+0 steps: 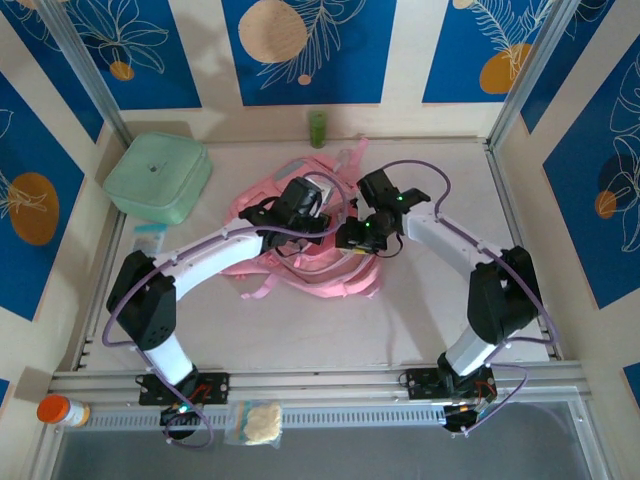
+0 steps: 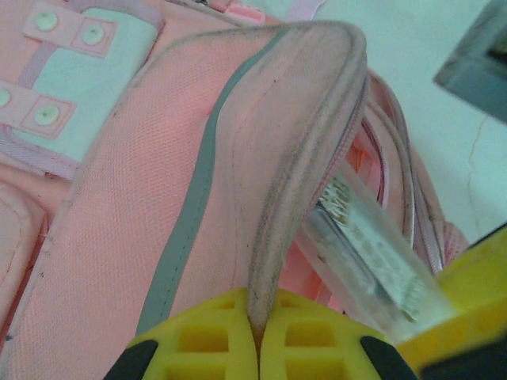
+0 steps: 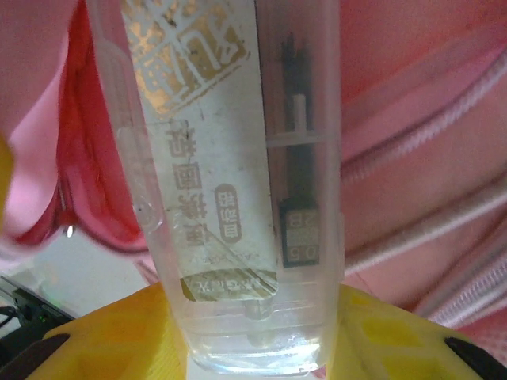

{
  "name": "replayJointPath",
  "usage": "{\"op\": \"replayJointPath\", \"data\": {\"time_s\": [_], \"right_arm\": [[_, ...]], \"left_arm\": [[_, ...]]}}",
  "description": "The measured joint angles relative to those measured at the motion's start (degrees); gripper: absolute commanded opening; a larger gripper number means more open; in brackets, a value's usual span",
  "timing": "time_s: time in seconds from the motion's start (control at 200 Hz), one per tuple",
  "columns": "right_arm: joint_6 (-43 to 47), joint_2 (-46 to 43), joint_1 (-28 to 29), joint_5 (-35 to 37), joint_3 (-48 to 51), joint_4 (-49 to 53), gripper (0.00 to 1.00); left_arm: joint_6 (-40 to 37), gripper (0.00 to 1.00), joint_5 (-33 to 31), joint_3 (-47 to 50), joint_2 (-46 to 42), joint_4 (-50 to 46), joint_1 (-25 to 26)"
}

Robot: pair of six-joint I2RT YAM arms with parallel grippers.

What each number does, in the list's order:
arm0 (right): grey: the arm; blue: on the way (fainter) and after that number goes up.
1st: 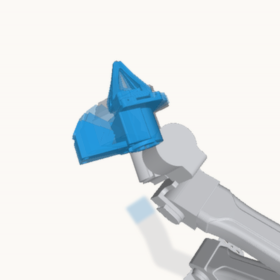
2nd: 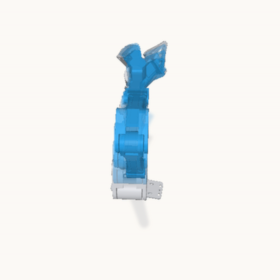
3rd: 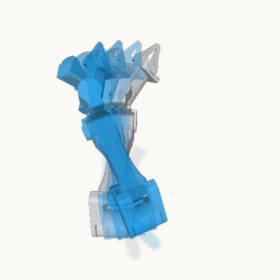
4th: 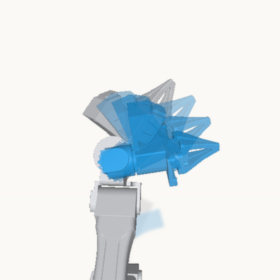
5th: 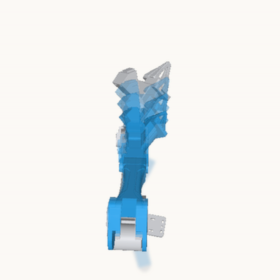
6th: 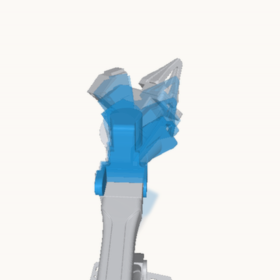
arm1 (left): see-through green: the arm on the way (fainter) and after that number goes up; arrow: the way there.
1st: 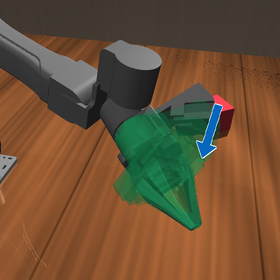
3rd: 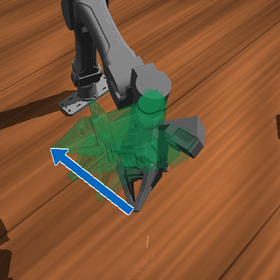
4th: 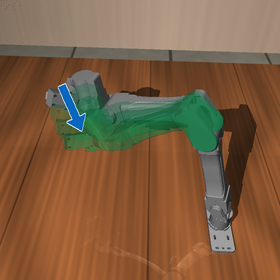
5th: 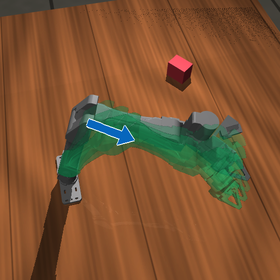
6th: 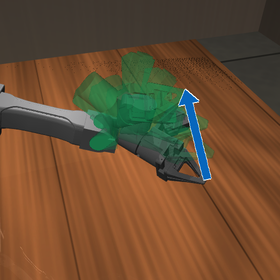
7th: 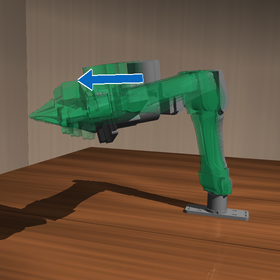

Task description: Pack books, pencil case, and school supplies into a backpack

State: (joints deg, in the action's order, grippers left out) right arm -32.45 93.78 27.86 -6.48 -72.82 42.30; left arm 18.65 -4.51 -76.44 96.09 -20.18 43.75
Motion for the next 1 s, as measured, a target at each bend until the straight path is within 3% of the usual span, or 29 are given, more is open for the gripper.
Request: {"op": "replayJointPath", "data": {"time_s": [0.44,0.74,1.0], "right_arm": [[-8.0,2.0,0.2,-3.0,0.0,-6.4,0.61],[-14.1,1.2,-0.3,-8.2,5.4,-12.9,0.31],[-19.5,1.8,1.7,-9.2,6.7,-21.3,0.22]], "left_arm": [[5.0,0.0,0.2,0.0,-0.2,0.9,0.0],[5.4,0.0,1.2,0.5,-0.2,1.7,-0.3],[6.1,0.0,1.4,1.5,-0.4,3.3,-0.3]]}}
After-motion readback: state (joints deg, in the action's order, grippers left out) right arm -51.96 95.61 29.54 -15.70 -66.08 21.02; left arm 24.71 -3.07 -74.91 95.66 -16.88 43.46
